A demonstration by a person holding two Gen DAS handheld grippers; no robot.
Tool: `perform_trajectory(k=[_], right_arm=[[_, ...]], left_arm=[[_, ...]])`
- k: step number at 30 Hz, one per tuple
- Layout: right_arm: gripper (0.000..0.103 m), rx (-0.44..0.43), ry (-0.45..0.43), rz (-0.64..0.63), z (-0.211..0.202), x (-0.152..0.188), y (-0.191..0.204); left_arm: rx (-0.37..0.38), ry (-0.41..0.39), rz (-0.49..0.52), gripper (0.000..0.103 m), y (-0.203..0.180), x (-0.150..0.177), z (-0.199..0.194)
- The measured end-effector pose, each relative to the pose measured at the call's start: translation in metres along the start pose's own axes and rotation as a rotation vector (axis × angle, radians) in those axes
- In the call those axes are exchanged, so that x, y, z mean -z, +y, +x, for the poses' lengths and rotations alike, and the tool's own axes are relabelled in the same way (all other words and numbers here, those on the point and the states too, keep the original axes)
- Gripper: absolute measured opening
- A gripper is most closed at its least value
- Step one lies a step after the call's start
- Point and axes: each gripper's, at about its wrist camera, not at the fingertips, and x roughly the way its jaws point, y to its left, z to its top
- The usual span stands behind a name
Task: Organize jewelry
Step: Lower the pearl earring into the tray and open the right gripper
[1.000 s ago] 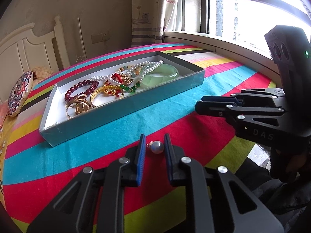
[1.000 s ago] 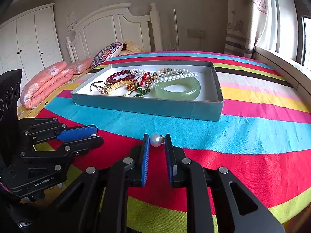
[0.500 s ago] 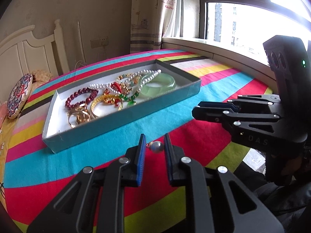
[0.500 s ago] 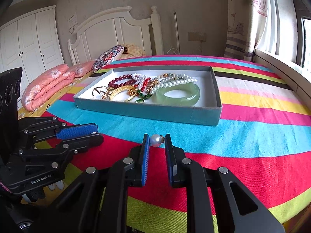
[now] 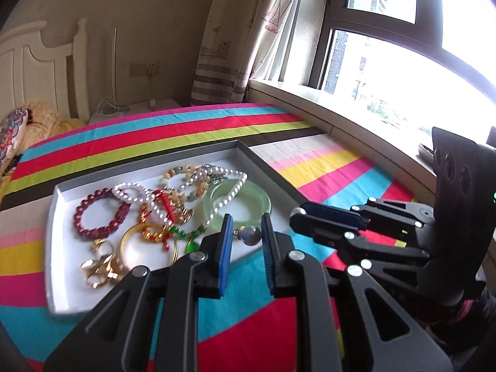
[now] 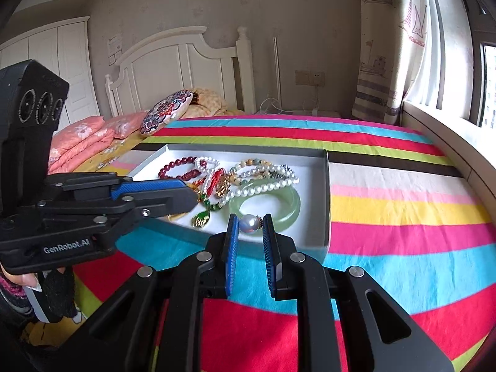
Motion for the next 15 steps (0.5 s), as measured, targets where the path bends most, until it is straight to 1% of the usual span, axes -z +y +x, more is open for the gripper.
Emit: perform_trajectory(k=[3,5,6,12,13,15], right_arm=[[0.017,0.013,0.036,0.0,0.016,-0.011,-0.007],[0.017,0.013,0.058,-0.005,0.025,-0.017,-0.01],[0.017,0.031,0.07,-0.006,0.03,-0.021,-0.012],[0.017,0.005,0.106,-0.008,0.051,-0.034,-0.018],[0.017,0.003,0.113,-0.007,0.054,-0.035,-0.018],[0.018,-0.001,0.123,0.005,0.059,-0.036,-0.02]], left_arm=[[0.039,0.044,-0.016,0.018,0.004,-0.014,0.021],[0.045,0.064,-0.018,0.017,0.005,-0.018,0.033],[0.046,0.073,-0.029,0.017,0.008,-0.022,0.04],[0.062,0.092,-0.09,0.017,0.025,-0.032,0.055],[0.062,0.093,-0.1,0.021,0.028,-0.032,0.055],[0.058,0.09,-0.133,0.036,0.035,-0.029,0.054]])
